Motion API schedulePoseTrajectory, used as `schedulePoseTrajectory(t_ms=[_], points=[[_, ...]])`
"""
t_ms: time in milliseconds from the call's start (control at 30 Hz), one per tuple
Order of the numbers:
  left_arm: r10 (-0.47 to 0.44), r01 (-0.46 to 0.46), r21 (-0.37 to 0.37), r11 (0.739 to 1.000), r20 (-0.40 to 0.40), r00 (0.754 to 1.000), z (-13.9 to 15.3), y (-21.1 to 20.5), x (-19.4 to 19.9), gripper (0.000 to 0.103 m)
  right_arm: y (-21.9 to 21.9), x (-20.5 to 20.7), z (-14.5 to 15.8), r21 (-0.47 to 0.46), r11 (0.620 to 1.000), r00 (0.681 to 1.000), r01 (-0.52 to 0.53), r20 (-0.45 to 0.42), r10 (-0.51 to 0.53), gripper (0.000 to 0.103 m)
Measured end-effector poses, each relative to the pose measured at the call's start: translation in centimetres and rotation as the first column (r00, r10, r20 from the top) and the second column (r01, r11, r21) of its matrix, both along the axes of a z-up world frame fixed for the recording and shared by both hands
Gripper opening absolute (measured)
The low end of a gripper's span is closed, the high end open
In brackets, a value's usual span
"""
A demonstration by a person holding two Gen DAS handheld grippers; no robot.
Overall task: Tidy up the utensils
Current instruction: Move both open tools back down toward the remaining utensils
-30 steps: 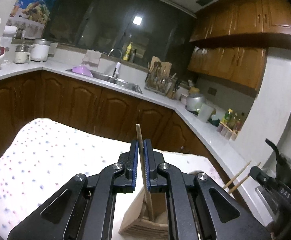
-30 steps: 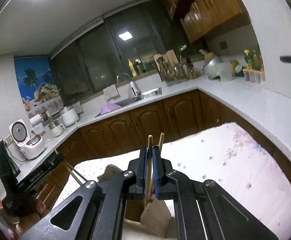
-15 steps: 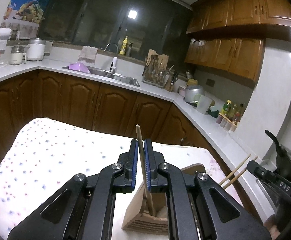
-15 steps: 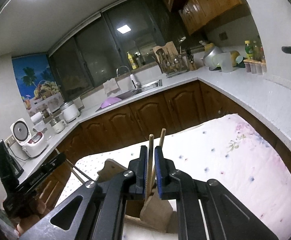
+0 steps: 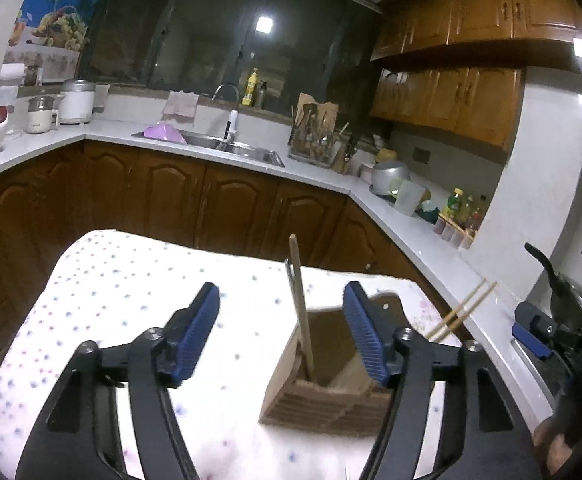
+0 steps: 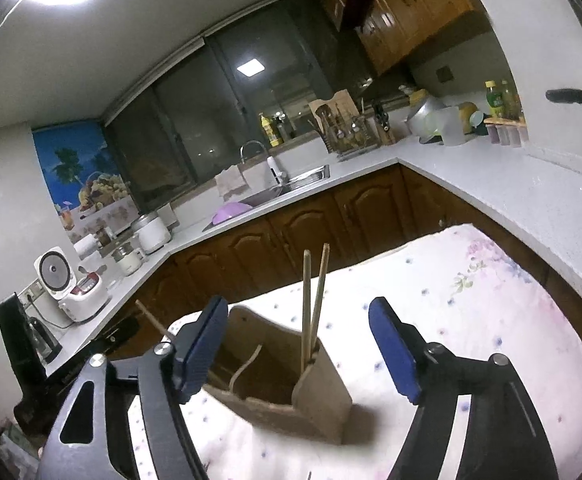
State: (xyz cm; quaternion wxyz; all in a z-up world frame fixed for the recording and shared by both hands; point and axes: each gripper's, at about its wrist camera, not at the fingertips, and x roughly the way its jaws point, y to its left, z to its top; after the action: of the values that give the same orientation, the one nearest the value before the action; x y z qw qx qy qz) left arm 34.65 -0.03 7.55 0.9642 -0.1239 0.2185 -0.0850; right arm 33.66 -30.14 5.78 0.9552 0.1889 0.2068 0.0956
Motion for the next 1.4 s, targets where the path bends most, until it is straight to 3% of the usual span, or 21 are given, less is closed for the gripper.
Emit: schedulePoseTrajectory(t_ms=[100,733,1033,1400], points=[[0.015,-0.015,0.006,1.000,-0.005,1.000,-0.2,0.8,-1.7,0.078,-0.1,-1.2,-0.4,0.004,1.000,1.000,-0.006,-0.014,0.006,0.079],[-0.035,0.042,0.041,0.998,-0.166,0.986,-5.1,3.2,-13.2,0.080,1.8,-11.2,-2.8,-0.089,0.994,0.994,-0.067,-0.088,0.059,0.095],[-0.058,0.074,0.070,0.995,-0.210,0.976,-7.4,3.3,-16.1,0.083,3.6,-14.4,-5.0,-0.146,0.983,0.985,-0.114,-0.149,0.092,0.099],[-0.074,0.116,0.149,0.982,-0.264,0.962,-9.6,2.1,-17.2,0.083,4.7,-15.3,-8.2,-0.198,0.971,0.971,-0.132,-0.225,0.086,0.099]])
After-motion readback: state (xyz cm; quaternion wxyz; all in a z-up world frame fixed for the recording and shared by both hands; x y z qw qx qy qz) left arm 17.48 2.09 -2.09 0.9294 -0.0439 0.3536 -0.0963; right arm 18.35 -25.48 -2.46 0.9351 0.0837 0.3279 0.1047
